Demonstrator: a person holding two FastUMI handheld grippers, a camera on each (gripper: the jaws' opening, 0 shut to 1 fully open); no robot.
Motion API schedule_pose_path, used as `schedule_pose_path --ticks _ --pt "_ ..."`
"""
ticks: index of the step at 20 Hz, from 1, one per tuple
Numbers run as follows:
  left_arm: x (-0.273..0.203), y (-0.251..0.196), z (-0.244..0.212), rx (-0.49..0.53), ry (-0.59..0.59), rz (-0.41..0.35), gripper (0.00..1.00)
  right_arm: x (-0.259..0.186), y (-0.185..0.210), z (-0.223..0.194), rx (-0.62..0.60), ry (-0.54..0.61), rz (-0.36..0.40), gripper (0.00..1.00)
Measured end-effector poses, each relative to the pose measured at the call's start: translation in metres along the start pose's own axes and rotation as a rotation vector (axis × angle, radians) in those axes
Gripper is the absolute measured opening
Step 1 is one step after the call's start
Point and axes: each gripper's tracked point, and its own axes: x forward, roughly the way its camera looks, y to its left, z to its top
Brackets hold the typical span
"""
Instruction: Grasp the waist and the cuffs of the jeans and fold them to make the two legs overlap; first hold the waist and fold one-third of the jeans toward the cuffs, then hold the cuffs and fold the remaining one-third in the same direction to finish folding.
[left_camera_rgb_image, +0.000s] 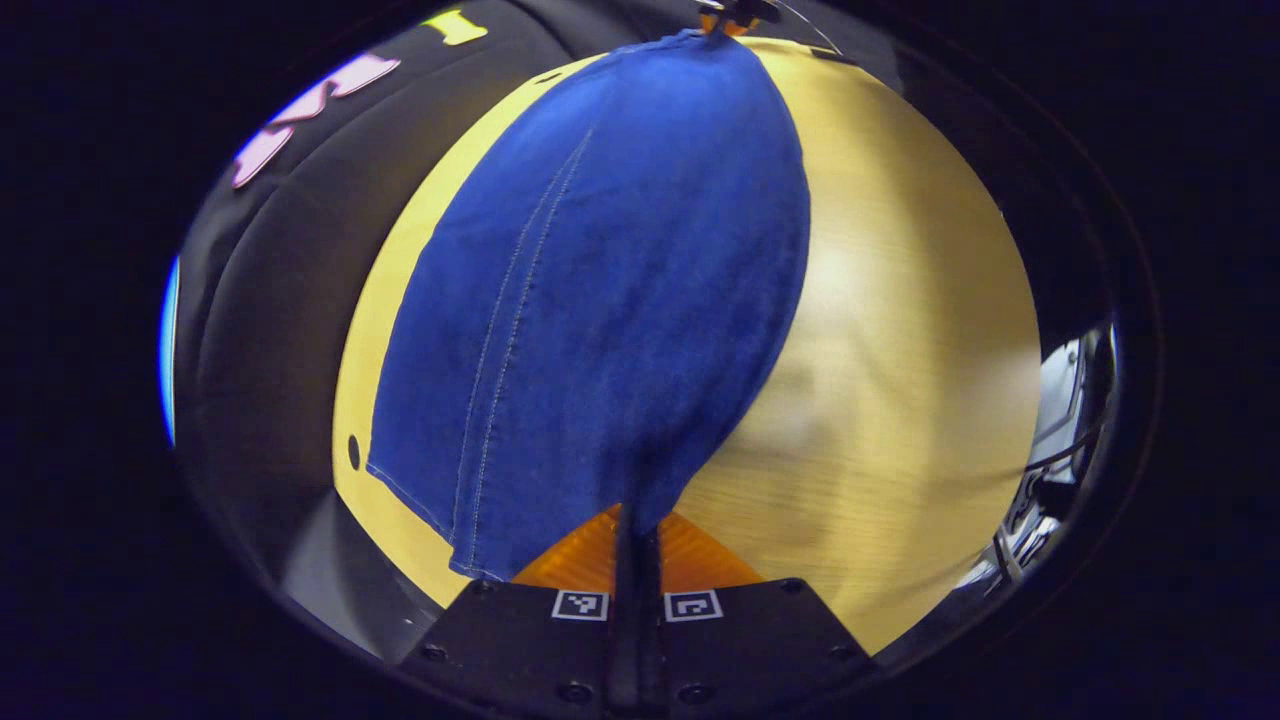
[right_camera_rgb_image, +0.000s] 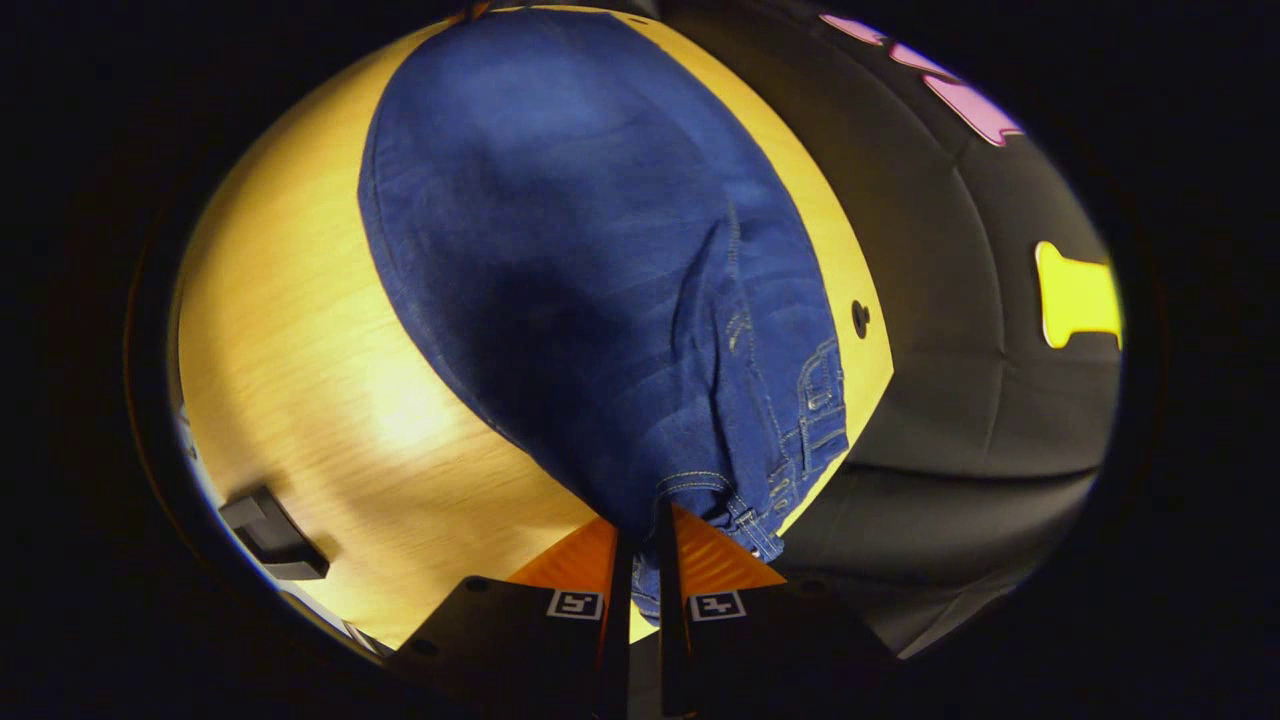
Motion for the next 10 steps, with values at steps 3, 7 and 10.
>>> schedule_pose_path --ticks 3,7,10 --pt "-0.018 0.02 0.009 -0.092 -0.043 -0.012 0.06 -0.03 -0.025 0.017 0.081 -0.029 -0.071 0.17" --pt "-0.044 0.053 0.022 -0.135 -0.058 -0.038 0.06 -0.07 -0.069 0.047 0.244 -0.083 -0.144 0.17" --pt "-0.051 0.099 0.032 -0.243 -0.04 -0.039 0.09 -0.091 -0.119 0.072 0.421 -0.106 -0.193 0.17"
